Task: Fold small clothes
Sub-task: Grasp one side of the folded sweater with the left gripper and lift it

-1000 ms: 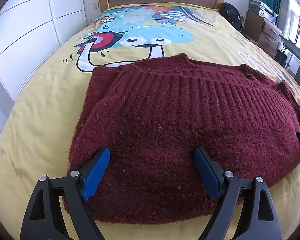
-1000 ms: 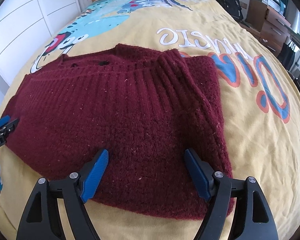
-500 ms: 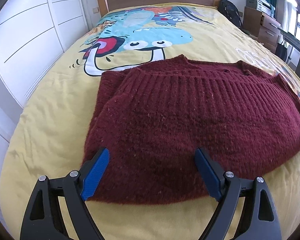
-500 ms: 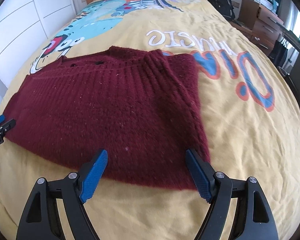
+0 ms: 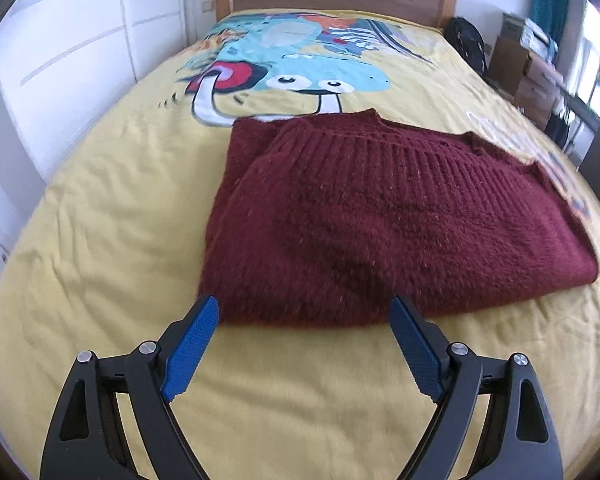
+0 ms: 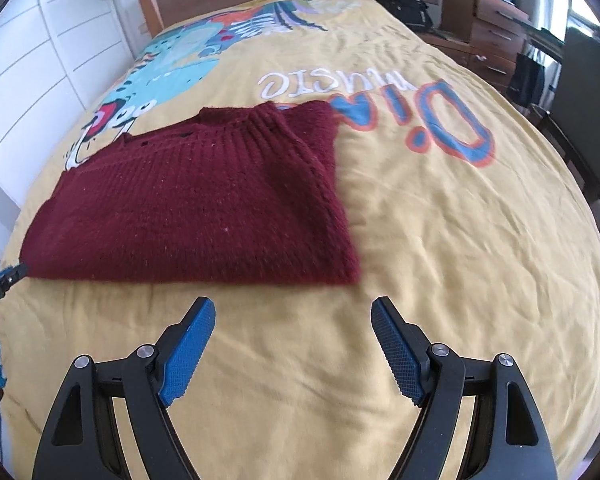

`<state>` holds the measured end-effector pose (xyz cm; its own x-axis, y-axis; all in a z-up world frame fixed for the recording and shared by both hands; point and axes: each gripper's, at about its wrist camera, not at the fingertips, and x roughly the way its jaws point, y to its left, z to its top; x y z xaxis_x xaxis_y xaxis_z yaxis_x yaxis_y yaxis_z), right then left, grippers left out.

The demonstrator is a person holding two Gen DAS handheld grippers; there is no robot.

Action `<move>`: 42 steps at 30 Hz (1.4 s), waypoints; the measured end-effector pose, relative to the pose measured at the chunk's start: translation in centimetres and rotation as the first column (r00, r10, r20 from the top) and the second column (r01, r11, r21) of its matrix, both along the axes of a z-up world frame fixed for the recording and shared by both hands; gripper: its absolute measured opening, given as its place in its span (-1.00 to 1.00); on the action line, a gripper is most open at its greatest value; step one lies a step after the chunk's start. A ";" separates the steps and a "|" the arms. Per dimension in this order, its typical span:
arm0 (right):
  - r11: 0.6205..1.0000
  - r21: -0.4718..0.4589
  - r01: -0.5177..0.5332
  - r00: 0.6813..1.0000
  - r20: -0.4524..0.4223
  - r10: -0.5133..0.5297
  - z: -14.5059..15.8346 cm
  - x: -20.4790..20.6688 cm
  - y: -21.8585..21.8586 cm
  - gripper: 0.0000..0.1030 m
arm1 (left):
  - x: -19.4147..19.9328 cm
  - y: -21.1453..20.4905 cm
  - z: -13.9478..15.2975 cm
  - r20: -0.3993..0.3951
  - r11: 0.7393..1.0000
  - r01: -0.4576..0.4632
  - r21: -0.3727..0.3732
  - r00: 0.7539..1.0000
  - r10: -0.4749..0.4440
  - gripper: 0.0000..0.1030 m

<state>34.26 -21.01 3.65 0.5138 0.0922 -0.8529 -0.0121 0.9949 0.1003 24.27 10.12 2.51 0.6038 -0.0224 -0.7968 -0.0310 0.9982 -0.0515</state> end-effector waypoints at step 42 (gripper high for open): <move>0.968 0.097 0.231 0.973 0.000 -0.232 -1.7 -6.5 -12.6 0.58 | 9.8 10.6 -0.8 -0.171 0.616 -0.338 -0.711 0.934 0.314 -0.64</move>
<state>27.78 -33.58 1.95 0.5402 0.0505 -0.8400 0.2160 0.9565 0.1964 34.02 20.74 1.68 0.6655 -0.3993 -0.6306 -0.3603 0.5681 -0.7399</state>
